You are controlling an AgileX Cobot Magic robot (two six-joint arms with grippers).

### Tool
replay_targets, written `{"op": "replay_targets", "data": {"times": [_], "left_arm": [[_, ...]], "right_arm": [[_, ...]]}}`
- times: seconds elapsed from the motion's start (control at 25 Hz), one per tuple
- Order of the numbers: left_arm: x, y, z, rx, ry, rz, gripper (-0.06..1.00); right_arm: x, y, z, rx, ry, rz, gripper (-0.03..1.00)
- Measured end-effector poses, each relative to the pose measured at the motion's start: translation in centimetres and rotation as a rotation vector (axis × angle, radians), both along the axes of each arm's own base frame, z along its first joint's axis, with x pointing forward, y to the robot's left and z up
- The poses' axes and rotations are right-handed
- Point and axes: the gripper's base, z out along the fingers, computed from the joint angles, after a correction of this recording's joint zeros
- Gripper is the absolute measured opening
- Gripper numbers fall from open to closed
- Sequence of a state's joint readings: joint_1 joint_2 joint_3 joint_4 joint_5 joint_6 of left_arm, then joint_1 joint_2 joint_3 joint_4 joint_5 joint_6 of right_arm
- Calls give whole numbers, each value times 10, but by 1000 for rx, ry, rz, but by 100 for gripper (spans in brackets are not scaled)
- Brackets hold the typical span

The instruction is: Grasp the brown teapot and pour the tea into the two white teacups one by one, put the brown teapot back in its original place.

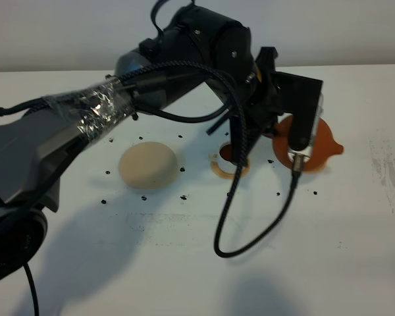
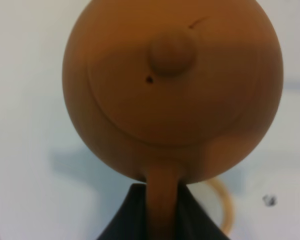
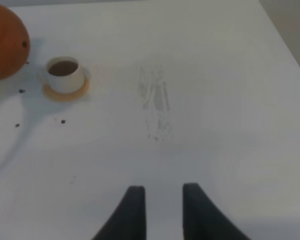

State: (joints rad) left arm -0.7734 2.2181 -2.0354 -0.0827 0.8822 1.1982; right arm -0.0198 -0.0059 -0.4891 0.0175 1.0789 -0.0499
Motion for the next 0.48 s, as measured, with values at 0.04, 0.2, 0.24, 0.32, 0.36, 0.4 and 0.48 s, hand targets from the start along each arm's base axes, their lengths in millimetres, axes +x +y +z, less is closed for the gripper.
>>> {"op": "replay_targets", "data": {"times": [0.04,0.2,0.24,0.32,0.36,0.4,0.48], "left_arm": [[-2,-2,0,-6,3,6,8],[-6,-13,-6,-60,-14,29,8],[-7,-14,-9,-68,-13,37,8],[-9,-15,-15,-69,-1,50,8],[-10,-15,-19,-68,5,56,8],[-11,-16,-21,-66,12,61,8],[-14,-16,-25,-61,26,70,8]], "right_arm": [[0,0,0,0,0,0,21],[0,0,0,0,0,0,21],[0,0,0,0,0,0,21],[0,0,0,0,0,0,21],[0,0,0,0,0,0,21],[0,0,0,0,0,0,21],[0,0,0,0,0,0,21]]}}
